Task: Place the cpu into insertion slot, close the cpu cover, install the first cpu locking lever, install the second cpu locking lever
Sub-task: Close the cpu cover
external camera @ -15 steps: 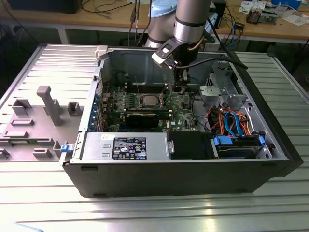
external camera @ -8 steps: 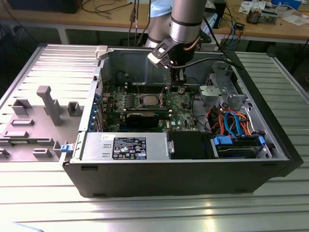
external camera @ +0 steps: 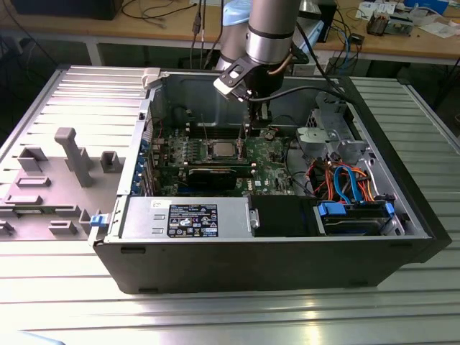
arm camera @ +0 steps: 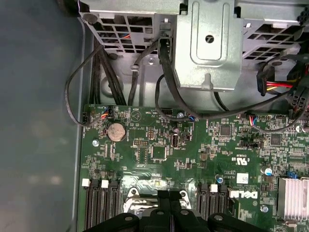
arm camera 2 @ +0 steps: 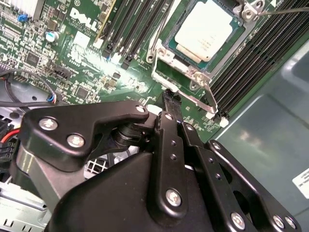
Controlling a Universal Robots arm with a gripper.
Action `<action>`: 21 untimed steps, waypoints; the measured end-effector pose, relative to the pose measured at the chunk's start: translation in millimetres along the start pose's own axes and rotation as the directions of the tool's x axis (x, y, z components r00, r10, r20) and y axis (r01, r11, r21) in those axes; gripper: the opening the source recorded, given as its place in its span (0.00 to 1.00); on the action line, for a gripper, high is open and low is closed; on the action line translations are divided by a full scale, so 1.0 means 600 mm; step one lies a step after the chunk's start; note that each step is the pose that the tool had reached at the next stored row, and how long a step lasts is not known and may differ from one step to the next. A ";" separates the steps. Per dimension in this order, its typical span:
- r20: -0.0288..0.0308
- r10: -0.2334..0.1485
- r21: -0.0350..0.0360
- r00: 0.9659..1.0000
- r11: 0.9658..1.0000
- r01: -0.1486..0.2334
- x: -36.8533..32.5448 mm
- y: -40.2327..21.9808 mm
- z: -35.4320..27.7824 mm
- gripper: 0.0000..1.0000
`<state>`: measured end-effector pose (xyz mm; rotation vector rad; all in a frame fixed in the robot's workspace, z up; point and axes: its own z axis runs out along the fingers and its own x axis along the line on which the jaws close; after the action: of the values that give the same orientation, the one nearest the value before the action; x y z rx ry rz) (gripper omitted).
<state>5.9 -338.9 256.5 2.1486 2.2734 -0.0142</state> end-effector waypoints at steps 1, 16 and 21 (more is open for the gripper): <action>0.000 0.000 0.000 1.000 1.000 0.000 0.000 -0.001 0.000 0.11; 0.000 0.000 0.000 1.000 1.000 0.000 0.003 -0.047 0.009 0.11; 0.000 0.000 0.000 1.000 1.000 0.000 0.004 -0.068 0.021 0.11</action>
<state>-35.0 -338.9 243.7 2.1486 2.2736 -0.0142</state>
